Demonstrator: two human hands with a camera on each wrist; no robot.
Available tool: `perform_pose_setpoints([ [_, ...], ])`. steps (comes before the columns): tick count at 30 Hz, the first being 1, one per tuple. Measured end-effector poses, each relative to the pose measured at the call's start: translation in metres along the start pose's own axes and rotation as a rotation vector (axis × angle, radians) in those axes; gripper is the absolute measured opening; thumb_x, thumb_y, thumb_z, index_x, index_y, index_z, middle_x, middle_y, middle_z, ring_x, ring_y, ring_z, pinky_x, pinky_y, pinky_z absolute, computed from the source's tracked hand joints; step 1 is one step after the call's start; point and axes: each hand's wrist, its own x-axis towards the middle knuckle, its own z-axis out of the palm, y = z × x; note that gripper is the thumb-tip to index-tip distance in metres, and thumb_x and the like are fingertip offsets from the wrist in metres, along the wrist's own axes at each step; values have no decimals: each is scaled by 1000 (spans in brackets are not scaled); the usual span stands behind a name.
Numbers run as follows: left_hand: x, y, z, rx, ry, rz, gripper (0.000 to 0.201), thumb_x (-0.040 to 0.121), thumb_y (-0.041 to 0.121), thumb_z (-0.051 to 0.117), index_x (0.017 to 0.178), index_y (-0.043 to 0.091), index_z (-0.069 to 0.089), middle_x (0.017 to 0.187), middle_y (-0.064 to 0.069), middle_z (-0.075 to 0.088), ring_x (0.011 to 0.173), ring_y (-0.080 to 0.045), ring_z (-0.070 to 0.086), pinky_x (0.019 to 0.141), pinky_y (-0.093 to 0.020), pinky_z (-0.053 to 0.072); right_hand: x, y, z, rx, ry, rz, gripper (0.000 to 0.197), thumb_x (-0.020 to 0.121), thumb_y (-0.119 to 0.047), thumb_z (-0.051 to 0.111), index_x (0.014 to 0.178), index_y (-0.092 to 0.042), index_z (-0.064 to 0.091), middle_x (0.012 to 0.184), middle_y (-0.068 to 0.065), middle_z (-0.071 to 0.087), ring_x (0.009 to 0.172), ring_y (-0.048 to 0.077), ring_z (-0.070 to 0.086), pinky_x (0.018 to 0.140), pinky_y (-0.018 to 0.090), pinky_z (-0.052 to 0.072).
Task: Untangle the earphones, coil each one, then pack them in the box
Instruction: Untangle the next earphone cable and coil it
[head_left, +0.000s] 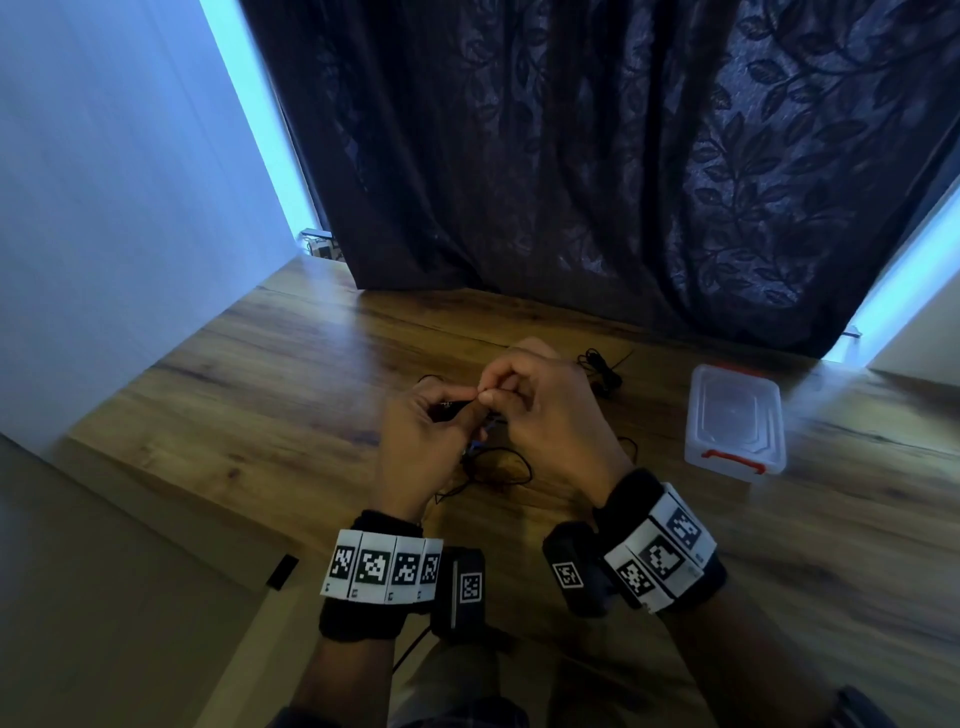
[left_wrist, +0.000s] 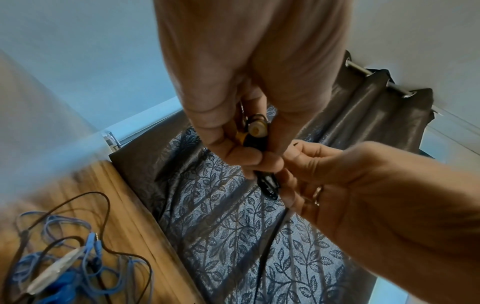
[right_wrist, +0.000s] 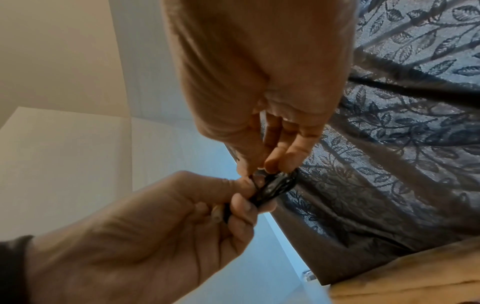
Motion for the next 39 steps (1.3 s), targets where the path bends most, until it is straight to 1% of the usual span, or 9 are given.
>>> perform_pose_setpoints([
  [7,1,-2,1,-81,3,-99,12,86,5,71,97,8,76,77,-8,75,63,-12,68,63,-27,58,-7,7,9,4,45,-24,18,94,2,59,90,-14,62,90,-3,62,88,13,60,74,27,51],
  [12,1,-2,-5,-140,-85,-128,16,87,4,69,100,11,75,75,-2,76,65,-10,68,65,-24,57,-7,9,9,44,54,29,17,96,2,56,93,-14,61,88,1,65,81,12,63,67,25,53],
  [19,0,-2,-10,-174,-158,-149,19,86,2,68,97,14,75,87,-5,77,66,-10,67,69,-26,59,-11,4,11,-49,61,46,11,99,-8,54,99,-20,56,85,-1,63,76,14,64,65,38,57],
  [21,0,-3,-9,-162,-151,-153,18,84,3,70,98,13,75,87,-7,77,67,-10,68,68,-24,59,-11,3,10,-80,60,45,10,99,-10,54,100,-20,55,85,-1,64,73,11,64,60,35,56],
  [24,-1,-1,-6,-132,-131,-139,19,82,7,74,101,8,75,86,-10,77,71,-15,71,70,-26,60,-11,-1,8,-112,43,40,12,98,-10,57,103,-19,53,84,-4,64,63,0,60,52,17,47],
  [28,-3,4,-1,-137,-116,-96,13,82,4,73,92,13,75,80,-1,77,70,-10,72,63,-19,57,-10,1,11,-74,65,24,23,92,0,57,101,-20,50,85,0,63,70,14,68,59,38,60],
  [31,-3,0,4,-92,-102,-92,14,81,5,75,88,17,75,80,4,77,73,-7,72,64,-20,56,-11,6,14,-49,98,49,32,84,9,57,95,-21,49,87,1,60,73,18,65,58,43,60],
  [35,-2,-8,8,-21,-69,-106,11,80,8,77,90,9,76,90,-6,76,84,-20,72,74,-32,60,-13,11,16,-10,127,72,23,91,5,53,96,-18,52,85,1,62,71,15,65,58,40,60],
  [39,-2,-11,6,-63,-41,-136,8,80,5,77,86,11,76,82,-13,75,81,-31,72,78,-47,60,-9,13,7,95,47,115,11,100,-8,57,99,-19,59,87,-3,68,75,3,68,67,20,58],
])
